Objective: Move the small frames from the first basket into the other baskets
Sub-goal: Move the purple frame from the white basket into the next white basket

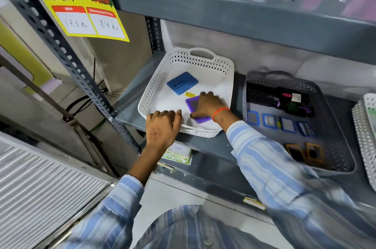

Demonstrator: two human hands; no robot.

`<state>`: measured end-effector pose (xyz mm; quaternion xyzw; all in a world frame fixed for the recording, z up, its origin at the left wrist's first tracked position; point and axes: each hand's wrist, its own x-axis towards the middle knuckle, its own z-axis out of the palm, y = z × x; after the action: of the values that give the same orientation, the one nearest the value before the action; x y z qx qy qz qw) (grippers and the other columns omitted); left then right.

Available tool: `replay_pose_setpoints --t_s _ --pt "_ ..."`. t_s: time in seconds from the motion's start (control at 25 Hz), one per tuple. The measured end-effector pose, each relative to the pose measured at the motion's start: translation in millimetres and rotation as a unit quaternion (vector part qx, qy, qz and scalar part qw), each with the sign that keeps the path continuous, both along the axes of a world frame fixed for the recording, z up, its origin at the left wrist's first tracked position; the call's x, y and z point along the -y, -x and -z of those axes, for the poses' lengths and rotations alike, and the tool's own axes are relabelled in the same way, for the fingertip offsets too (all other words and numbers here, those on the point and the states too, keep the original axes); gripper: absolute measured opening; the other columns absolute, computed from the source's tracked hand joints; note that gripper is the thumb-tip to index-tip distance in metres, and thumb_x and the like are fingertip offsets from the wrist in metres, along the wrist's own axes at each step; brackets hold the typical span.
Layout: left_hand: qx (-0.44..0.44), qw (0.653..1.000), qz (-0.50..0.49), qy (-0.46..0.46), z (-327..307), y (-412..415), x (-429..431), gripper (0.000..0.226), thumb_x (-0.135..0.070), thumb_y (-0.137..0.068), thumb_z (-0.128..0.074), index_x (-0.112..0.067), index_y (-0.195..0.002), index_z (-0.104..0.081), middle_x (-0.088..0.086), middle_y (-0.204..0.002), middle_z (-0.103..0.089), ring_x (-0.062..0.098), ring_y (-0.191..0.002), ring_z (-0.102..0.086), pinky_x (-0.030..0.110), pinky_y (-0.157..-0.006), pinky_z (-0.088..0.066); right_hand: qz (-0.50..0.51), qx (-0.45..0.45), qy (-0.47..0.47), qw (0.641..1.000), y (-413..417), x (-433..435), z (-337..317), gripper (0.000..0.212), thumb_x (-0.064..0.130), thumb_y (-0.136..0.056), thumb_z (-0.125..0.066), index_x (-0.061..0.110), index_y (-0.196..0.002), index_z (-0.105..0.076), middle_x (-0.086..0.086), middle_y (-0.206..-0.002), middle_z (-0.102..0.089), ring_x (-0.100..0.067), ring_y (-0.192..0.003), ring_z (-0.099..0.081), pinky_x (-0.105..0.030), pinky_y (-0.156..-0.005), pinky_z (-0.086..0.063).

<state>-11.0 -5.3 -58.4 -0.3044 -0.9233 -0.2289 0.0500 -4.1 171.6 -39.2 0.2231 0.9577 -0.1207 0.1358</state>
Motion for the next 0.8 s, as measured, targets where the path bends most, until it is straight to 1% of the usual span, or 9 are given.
replay_pose_setpoints --t_s 0.08,0.16,0.24,0.32,0.36,0.44,0.56,0.72,0.8 --pt "0.021 1.0 0.017 -0.011 -5 1 -5 0.046 -0.043 -0.092 -0.03 -0.013 -0.079 -0.063 0.013 -0.077 -0.07 0.035 -0.082 -0.06 0.041 -0.079 -0.038 -0.003 -0.022 0.014 1.0 -7 -6 -16 0.075 0.049 -0.068 -0.072 0.005 -0.125 -0.052 -0.017 -0.127 -0.052 -0.037 -0.119 -0.05 -0.037 -0.097 -0.046" --pt "0.015 0.998 0.053 -0.02 -12 -8 -20 0.042 -0.042 -0.09 -0.034 -0.013 -0.087 -0.064 0.012 -0.083 -0.072 0.036 -0.086 -0.059 0.041 -0.076 -0.041 0.008 -0.058 0.014 0.998 -24 -17 -41 0.067 0.05 -0.063 -0.073 0.01 -0.115 -0.061 -0.017 -0.121 -0.054 -0.037 -0.114 -0.053 -0.037 -0.095 -0.047" --pt "-0.003 0.997 0.068 -0.035 -17 -16 -35 0.039 -0.04 -0.088 -0.035 -0.014 -0.092 -0.063 0.008 -0.088 -0.073 0.035 -0.087 -0.059 0.039 -0.073 -0.041 0.026 -0.094 0.01 0.995 -41 -29 -66 0.06 0.043 -0.064 -0.075 0.009 -0.112 -0.062 -0.018 -0.118 -0.057 -0.036 -0.11 -0.056 -0.036 -0.094 -0.049" --pt "-0.013 0.993 0.098 -0.058 -23 -32 -53 0.04 -0.04 -0.088 -0.033 -0.015 -0.094 -0.064 0.006 -0.09 -0.073 0.034 -0.088 -0.058 0.038 -0.073 -0.041 0.051 -0.114 -0.005 0.992 -73 -47 -89 0.051 0.039 -0.065 -0.076 0.007 -0.104 -0.064 -0.018 -0.111 -0.064 -0.033 -0.103 -0.061 -0.034 -0.086 -0.05" --pt "-0.014 0.99 0.122 -0.069 -25 -42 -65 0.042 -0.041 -0.087 -0.031 -0.016 -0.094 -0.064 0.006 -0.09 -0.073 0.034 -0.088 -0.058 0.039 -0.073 -0.041 0.075 -0.114 -0.005 0.991 -92 -59 -97 0.046 0.038 -0.065 -0.076 0.007 -0.098 -0.067 -0.017 -0.105 -0.069 -0.031 -0.097 -0.064 -0.033 -0.081 -0.052" --pt "-0.017 0.982 0.173 -0.076 -28 -64 -88 0.044 -0.042 -0.085 -0.031 -0.016 -0.094 -0.064 0.008 -0.088 -0.072 0.035 -0.087 -0.058 0.041 -0.073 -0.045 0.123 -0.101 -0.01 0.987 -128 -85 -101 0.041 0.037 -0.066 -0.075 0.006 -0.092 -0.071 -0.017 -0.098 -0.074 -0.031 -0.09 -0.068 -0.035 -0.082 -0.056" --pt "-0.025 0.965 0.249 -0.073 -27 -103 -126 0.041 -0.039 -0.083 -0.035 -0.013 -0.091 -0.066 0.014 -0.085 -0.071 0.036 -0.083 -0.06 0.041 -0.07 -0.048 0.21 -0.082 -0.027 0.974 -193 -122 -93 0.042 0.037 -0.066 -0.076 0.005 -0.094 -0.074 -0.018 -0.104 -0.074 -0.03 -0.099 -0.068 -0.036 -0.092 -0.054" --pt "-0.003 0.94 0.338 -0.046 -20 -155 -173 0.043 -0.043 -0.084 -0.035 -0.014 -0.093 -0.065 0.011 -0.09 -0.071 0.035 -0.089 -0.061 0.042 -0.074 -0.049 0.304 -0.057 -0.044 0.95 -279 -157 -81 0.054 0.038 -0.074 -0.071 0.005 -0.116 -0.065 -0.022 -0.126 -0.061 -0.033 -0.117 -0.057 -0.036 -0.096 -0.047" --pt "0.001 0.929 0.37 -0.017 -14 -172 -186 0.042 -0.045 -0.087 -0.037 -0.013 -0.095 -0.063 0.012 -0.092 -0.069 0.035 -0.091 -0.059 0.042 -0.074 -0.047 0.342 -0.034 -0.049 0.938 -314 -175 -75 0.066 0.049 -0.071 -0.068 0.006 -0.12 -0.063 -0.024 -0.128 -0.056 -0.036 -0.119 -0.053 -0.036 -0.097 -0.046"
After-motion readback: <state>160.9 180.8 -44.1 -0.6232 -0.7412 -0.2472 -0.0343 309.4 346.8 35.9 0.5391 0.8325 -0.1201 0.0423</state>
